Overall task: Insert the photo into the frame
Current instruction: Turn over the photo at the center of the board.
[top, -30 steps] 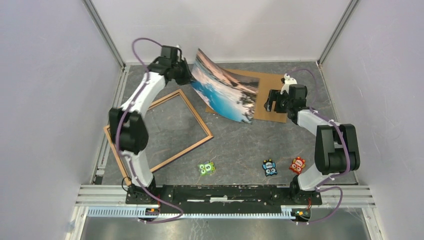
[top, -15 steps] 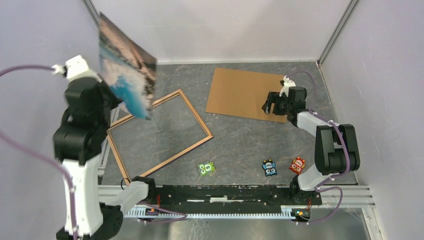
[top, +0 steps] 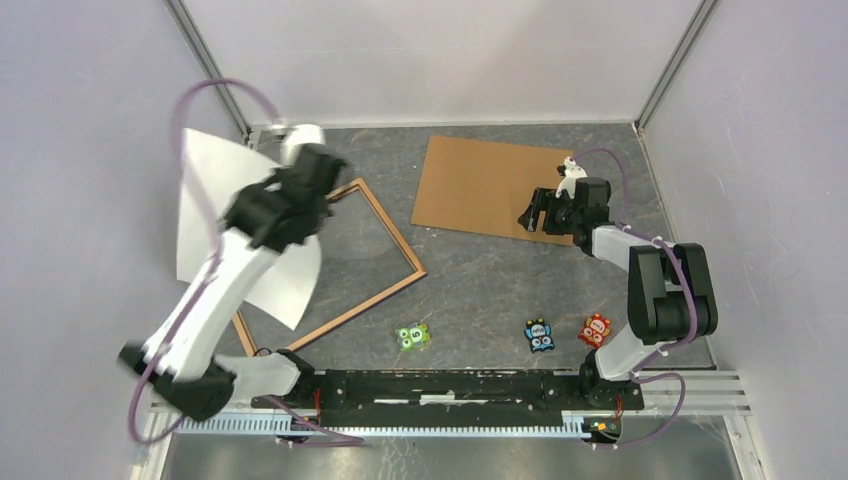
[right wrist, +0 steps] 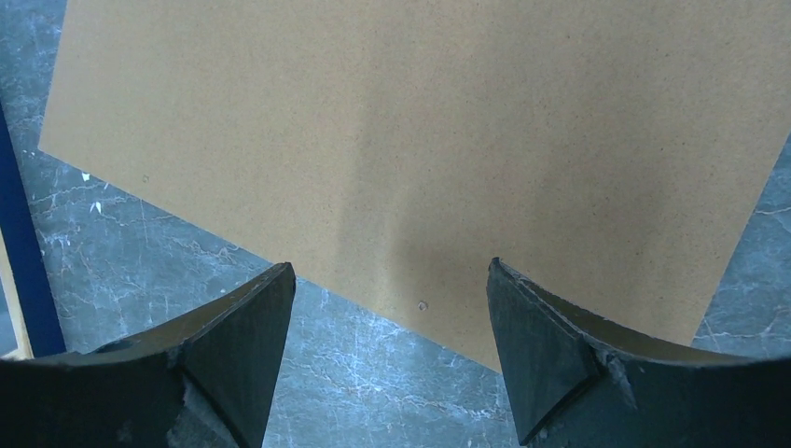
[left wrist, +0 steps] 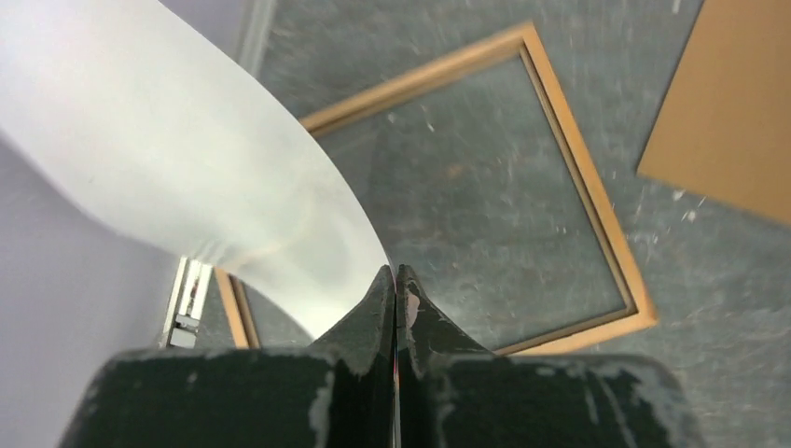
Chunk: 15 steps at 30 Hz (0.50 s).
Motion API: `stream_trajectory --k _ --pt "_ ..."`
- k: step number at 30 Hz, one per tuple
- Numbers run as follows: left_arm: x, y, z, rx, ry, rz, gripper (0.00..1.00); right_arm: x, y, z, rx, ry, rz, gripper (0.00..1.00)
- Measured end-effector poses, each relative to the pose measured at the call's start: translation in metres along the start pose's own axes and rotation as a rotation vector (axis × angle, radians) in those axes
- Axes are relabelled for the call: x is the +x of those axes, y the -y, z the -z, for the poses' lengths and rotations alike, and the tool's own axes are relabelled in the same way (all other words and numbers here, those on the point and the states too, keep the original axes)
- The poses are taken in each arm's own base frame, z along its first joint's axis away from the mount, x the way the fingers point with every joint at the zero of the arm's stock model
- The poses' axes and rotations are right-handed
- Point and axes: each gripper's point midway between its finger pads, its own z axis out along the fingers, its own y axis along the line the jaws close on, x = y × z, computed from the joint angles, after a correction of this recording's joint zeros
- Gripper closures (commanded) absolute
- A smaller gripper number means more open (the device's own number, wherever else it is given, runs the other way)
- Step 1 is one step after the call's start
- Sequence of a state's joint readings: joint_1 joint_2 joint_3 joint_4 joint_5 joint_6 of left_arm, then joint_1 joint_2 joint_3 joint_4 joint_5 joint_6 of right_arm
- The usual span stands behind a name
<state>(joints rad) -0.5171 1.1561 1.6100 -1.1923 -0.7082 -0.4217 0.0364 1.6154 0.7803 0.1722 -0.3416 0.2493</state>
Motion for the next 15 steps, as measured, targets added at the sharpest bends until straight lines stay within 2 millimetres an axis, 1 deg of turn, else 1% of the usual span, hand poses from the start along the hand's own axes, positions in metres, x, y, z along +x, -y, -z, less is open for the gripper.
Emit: stream_trajectory --k 1,2,3,5,9,10,12,15 --pt "0.010 0.017 -0.009 0.003 -0.028 -0.045 0.98 0.001 0.000 -0.001 0.000 -0.004 -0.002 0.19" --pt "0.024 0.042 -0.024 -0.006 -0.062 -0.109 0.98 0.003 0.001 -0.001 -0.001 -0.009 -0.003 0.19" --pt "0.037 0.060 -0.035 -0.010 -0.090 -0.164 0.98 0.004 0.001 -0.002 0.000 -0.011 -0.004 0.19" --pt "0.068 0.099 -0.058 -0.024 -0.157 -0.287 0.98 0.005 0.002 -0.003 0.000 -0.016 -0.006 0.19" --pt "0.124 0.158 -0.099 -0.037 -0.289 -0.468 0.98 0.007 0.002 -0.004 0.001 -0.022 -0.008 0.19" --pt "0.135 0.169 -0.108 -0.033 -0.319 -0.490 0.98 0.008 0.002 -0.004 0.001 -0.022 -0.008 0.19" --pt "0.152 0.184 -0.120 -0.022 -0.367 -0.518 0.98 0.009 0.003 -0.005 0.002 -0.026 -0.009 0.19" --pt "0.166 0.201 -0.130 -0.002 -0.411 -0.529 0.98 0.015 0.005 -0.008 0.005 -0.043 -0.015 0.19"
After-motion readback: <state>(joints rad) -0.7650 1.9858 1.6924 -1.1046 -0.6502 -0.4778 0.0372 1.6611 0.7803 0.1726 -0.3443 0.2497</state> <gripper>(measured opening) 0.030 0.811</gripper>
